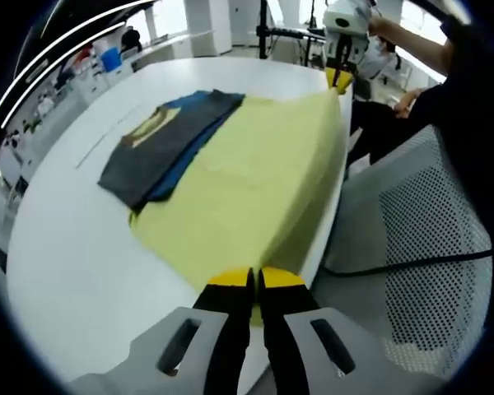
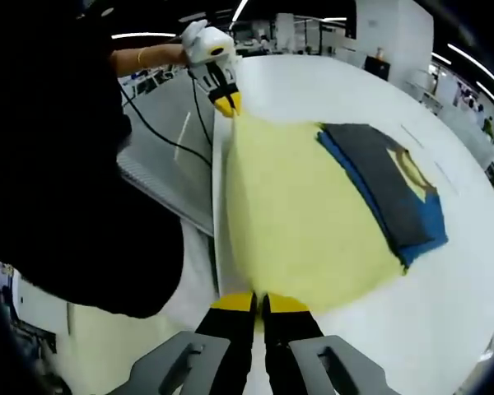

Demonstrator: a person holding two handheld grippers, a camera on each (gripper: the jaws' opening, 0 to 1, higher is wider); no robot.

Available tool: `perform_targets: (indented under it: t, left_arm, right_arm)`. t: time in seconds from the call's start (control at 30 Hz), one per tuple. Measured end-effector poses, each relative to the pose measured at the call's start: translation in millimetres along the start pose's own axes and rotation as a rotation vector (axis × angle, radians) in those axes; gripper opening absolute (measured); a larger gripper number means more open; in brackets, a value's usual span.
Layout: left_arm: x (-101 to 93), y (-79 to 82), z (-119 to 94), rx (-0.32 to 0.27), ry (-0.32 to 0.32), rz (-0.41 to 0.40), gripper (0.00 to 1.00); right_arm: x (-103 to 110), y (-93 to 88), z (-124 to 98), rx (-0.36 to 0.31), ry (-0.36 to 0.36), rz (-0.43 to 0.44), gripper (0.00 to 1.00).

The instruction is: Fold the garment on the visible template until the final outline fits inside the template.

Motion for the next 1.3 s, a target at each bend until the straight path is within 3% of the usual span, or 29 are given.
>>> perform_targets:
  t: [0.3, 0.53, 0.73, 0.9, 1.3]
  left_arm:
    - [8.0, 12.7, -16, -0.033, -0.020, -0.037, 0.00]
    - [26.2, 29.2, -23, -0.083, 0.006, -0.081, 0.00]
    - [46.2, 44.9, -26, -0.118, 0.071, -0.072, 0.00]
    - [62.6, 55.4, -28, -0.155, 0.116, -0.077, 0.00]
    - [107.2, 83.5, -37, -0.273, 0.233, -0.153, 0.00]
  right_arm:
    - [-11, 5.9, -16, -0.008, -0.038, -0.014, 0.00]
    - [-33, 17.2, -27, -0.020, -0.129, -0.012, 0.00]
    - [-55, 24.0, -33, -0.017, -0.216, 0.031, 0.00]
    - [-78, 29.5, -40, -0.053, -0.296, 0.082, 0.00]
    - [-118, 43.6, -54, -0.063, -0.448, 0.087, 0.00]
Point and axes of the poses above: the point that each gripper's makers call its tool centre point, and the gripper's own axes: z roughly forward along the fingers, x roughly to its left, y roughly out of its top, the point moved 5 cm from there along -z, roughly backward along the fingers, and after that the axes turned 9 degrees about x, right-handed, at the moved point
